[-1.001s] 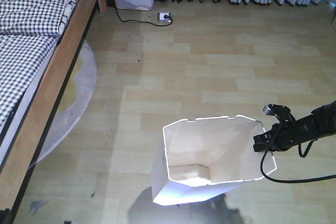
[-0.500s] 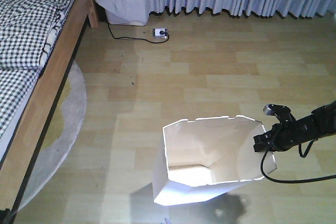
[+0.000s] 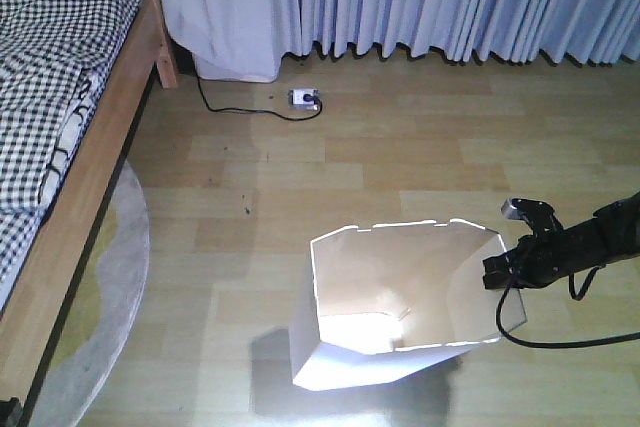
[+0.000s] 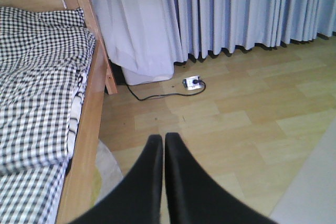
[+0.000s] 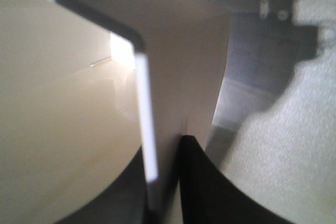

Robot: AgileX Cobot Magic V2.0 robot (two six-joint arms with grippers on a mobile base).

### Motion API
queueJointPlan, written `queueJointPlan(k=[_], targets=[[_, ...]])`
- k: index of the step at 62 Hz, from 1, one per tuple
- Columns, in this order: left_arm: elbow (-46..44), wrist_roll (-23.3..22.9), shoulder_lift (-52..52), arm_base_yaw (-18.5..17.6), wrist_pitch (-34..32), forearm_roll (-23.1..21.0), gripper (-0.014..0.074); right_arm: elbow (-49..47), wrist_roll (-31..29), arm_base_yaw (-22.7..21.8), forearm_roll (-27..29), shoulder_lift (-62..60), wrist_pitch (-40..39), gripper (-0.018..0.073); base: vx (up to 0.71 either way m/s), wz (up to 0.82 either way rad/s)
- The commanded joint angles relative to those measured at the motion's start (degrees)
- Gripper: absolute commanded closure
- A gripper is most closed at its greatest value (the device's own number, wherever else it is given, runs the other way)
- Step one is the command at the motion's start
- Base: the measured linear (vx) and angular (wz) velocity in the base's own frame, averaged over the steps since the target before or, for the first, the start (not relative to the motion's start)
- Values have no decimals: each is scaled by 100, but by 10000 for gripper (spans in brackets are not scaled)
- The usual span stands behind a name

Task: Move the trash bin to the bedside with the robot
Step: 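Drive forward carrying the bin toward the bedside by the curtains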

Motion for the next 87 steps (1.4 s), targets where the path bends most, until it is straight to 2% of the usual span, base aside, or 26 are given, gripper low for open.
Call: queueJointPlan(k=[1,87], targets=[[101,-27,-117,-1,-396,0,603,-68,42,-24,368,-472,1163,563,41,1],[101,-27,-117,-1,-396,0,603,-68,42,-24,368,-472,1163,563,33,0]])
